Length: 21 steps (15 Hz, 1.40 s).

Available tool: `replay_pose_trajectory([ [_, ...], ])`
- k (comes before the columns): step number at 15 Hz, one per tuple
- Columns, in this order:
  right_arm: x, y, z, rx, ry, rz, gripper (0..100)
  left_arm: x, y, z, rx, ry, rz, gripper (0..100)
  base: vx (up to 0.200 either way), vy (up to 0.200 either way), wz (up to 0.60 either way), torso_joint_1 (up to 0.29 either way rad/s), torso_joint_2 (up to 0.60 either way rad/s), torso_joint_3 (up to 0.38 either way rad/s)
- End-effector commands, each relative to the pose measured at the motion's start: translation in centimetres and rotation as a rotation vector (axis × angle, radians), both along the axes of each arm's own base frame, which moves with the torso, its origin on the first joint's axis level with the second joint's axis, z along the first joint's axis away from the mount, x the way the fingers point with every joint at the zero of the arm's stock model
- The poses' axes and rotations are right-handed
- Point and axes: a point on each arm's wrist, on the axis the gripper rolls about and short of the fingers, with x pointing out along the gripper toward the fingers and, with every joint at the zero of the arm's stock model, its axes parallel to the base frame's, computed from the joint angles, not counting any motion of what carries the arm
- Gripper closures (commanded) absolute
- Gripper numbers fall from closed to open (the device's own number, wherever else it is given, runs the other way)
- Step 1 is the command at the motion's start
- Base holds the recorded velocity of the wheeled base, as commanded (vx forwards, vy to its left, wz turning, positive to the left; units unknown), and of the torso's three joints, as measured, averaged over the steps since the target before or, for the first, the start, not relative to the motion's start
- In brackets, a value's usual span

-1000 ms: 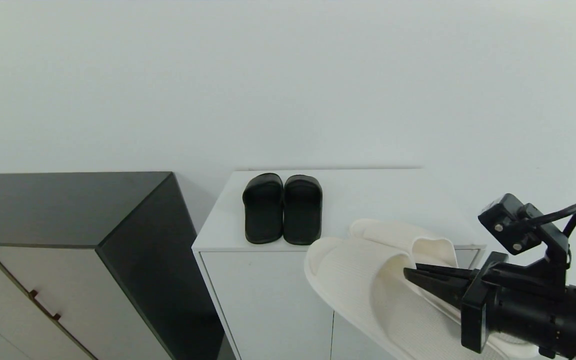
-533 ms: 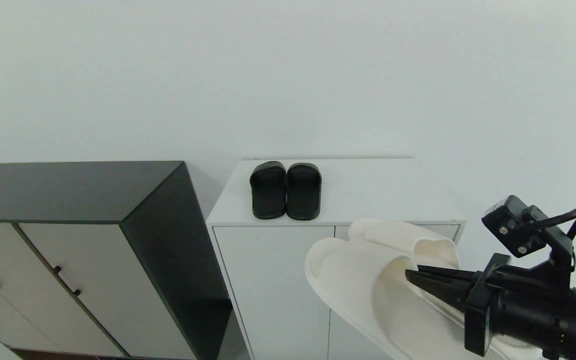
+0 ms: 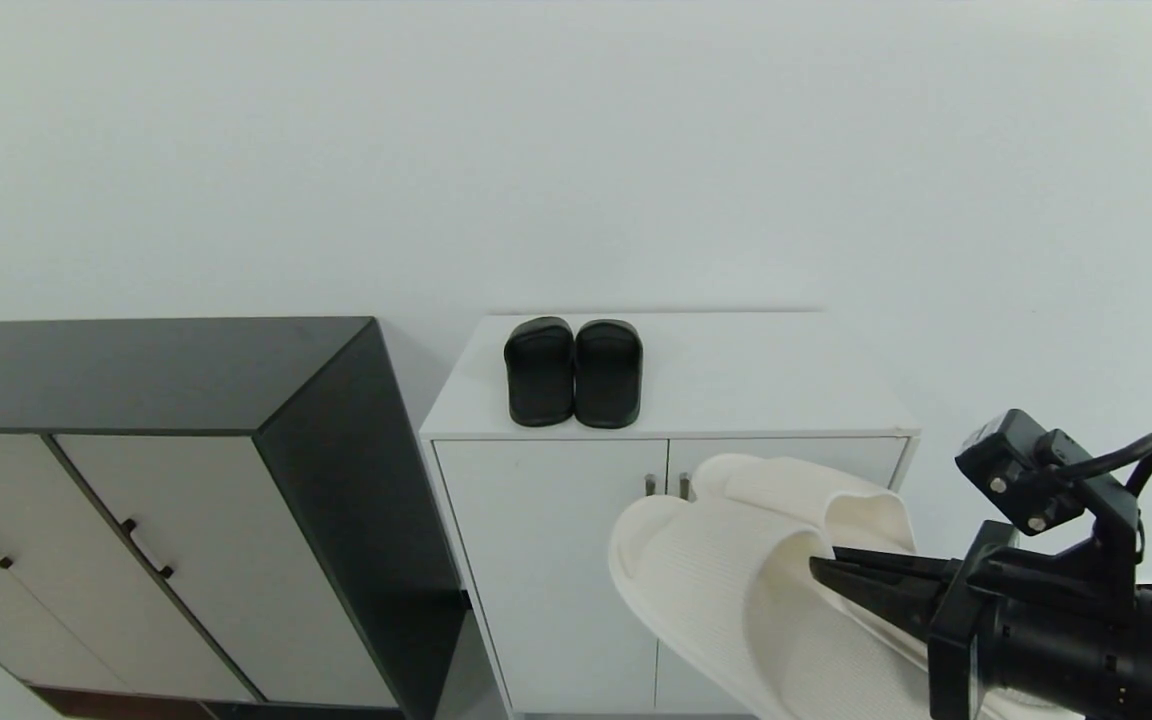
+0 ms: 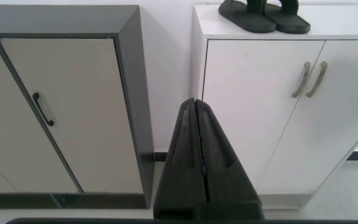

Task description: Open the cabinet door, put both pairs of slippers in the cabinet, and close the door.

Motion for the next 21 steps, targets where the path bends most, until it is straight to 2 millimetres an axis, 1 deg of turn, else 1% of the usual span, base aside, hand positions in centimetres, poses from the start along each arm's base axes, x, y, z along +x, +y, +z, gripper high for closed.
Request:
replay_pose_trajectory([
  [1, 0.03, 0.03, -0.12, -0.004, 0.004, 0.0, 100, 0.01, 0.0, 0.01, -0.001, 0.001, 0.0, 100, 0.0, 0.0, 0.0, 0.0, 0.0, 0.0],
  [10, -0.04, -0.04, -0.37, -0.013, 0.008, 0.005, 100, 0.01, 0.0, 0.01, -0.001, 0.001, -0.001, 100, 0.0, 0.0, 0.0, -0.004, 0.01, 0.005],
  [13, -0.09, -0.08, -0.41, -0.026, -0.005, 0.011, 100, 0.01, 0.0, 0.01, -0.001, 0.001, 0.0, 100, 0.0, 0.0, 0.0, -0.181, 0.43, 0.234],
  [21, -0.16, -0.16, -0.57, -0.029, -0.002, 0.011, 100, 0.01, 0.0, 0.01, -0.001, 0.001, -0.001, 100, 0.0, 0.0, 0.0, -0.224, 0.54, 0.314],
])
